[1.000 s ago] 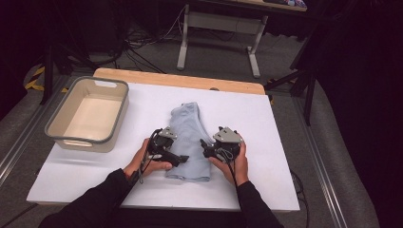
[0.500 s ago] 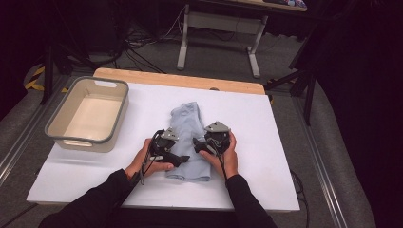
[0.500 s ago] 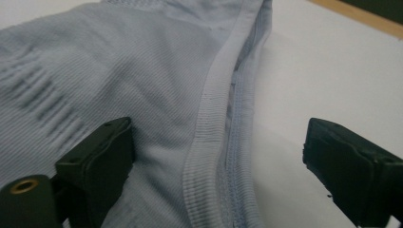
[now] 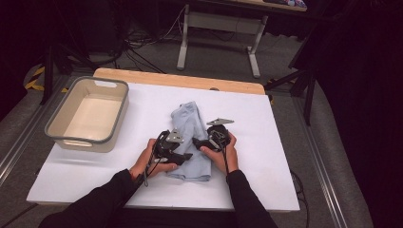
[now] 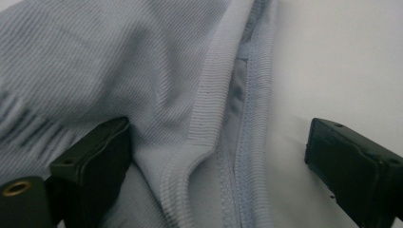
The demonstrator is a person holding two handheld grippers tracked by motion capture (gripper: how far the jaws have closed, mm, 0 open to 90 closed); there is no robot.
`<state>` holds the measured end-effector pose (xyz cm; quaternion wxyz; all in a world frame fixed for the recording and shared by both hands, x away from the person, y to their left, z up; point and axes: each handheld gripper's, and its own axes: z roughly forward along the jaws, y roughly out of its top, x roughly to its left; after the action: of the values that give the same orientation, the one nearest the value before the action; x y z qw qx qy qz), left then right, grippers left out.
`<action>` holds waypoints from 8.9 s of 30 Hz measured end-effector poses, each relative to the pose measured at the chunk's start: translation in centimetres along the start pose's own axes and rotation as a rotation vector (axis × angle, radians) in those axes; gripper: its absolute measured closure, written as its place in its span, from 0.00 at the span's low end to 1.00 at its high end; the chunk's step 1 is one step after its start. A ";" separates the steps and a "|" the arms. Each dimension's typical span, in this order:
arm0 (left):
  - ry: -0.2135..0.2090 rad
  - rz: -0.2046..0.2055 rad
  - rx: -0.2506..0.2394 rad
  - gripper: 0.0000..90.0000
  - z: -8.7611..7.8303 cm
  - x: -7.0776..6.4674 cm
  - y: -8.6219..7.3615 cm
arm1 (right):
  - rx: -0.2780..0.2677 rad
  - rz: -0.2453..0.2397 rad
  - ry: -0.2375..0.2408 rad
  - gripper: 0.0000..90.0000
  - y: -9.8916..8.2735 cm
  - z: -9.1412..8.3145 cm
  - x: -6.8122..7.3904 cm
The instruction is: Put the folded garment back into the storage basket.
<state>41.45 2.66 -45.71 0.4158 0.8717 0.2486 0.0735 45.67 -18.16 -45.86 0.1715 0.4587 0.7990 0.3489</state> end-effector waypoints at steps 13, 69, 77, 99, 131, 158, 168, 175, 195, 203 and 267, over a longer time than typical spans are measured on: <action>0.024 0.012 -0.023 0.66 0.0 -0.2 0.2 | -0.012 0.013 0.075 0.53 -0.1 -0.6 0.7; 0.115 0.137 -0.146 0.79 -3.1 0.3 2.0 | -0.210 -0.123 -0.038 0.81 2.0 -4.6 2.7; 0.138 0.146 -0.173 0.79 -5.0 1.0 2.7 | -0.244 -0.151 -0.049 0.81 3.9 -5.2 3.6; 0.190 0.136 -0.220 0.79 -9.4 3.1 3.2 | -0.304 -0.211 -0.041 0.82 8.4 -5.7 6.4; 0.334 0.143 -0.217 0.79 -18.0 7.0 2.1 | -0.398 -0.282 0.056 0.82 15.4 -3.0 12.8; 0.384 0.117 -0.235 0.79 -22.4 9.6 -1.1 | -0.398 -0.321 0.099 0.82 18.5 -0.3 18.0; 0.401 0.099 -0.236 0.79 -23.8 11.3 -2.4 | -0.403 -0.312 0.128 0.82 19.6 1.3 19.5; 0.423 0.097 -0.226 0.79 -24.5 11.7 -2.6 | -0.407 -0.305 0.147 0.82 20.3 2.0 20.2; 0.457 0.055 -0.169 0.78 -25.2 13.9 -5.5 | -0.371 -0.318 0.175 0.82 20.9 5.5 22.7; 0.464 0.043 -0.133 0.77 -24.8 14.9 -6.1 | -0.345 -0.327 0.163 0.82 20.9 7.0 23.2; 0.555 -0.027 -0.120 0.29 -23.2 16.8 -5.6 | -0.405 -0.343 0.221 0.48 12.9 2.0 16.4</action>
<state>46.19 29.91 -36.39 0.3837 0.7887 0.3596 0.3184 46.23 0.97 -37.34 0.2282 0.2325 0.7928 0.5151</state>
